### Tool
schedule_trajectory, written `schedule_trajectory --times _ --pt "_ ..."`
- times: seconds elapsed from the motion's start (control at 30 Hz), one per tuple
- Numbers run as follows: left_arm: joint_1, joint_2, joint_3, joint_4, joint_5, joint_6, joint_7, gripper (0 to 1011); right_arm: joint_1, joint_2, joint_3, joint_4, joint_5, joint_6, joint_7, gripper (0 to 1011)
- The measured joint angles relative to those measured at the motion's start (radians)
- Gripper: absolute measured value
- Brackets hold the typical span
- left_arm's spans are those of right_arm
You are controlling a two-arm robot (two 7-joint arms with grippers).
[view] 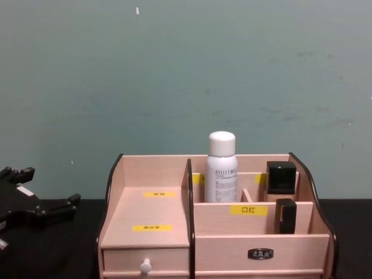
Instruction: Pick up the facial cleanser and watermelon frost from the table and place them into the tiered storage box.
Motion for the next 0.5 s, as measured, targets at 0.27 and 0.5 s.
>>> schedule_trajectory --times 0.27,0.5 --pt "0.0 0.0 0.0 0.0 0.0 0.0 0.0 1001 -0.004 -0.001 0.001 -0.002 0.001 0.008 -0.006 1000" --pt "0.0 0.0 0.0 0.0 0.0 0.0 0.0 1001 -0.004 -0.001 0.001 -0.002 0.001 0.008 -0.005 1000"
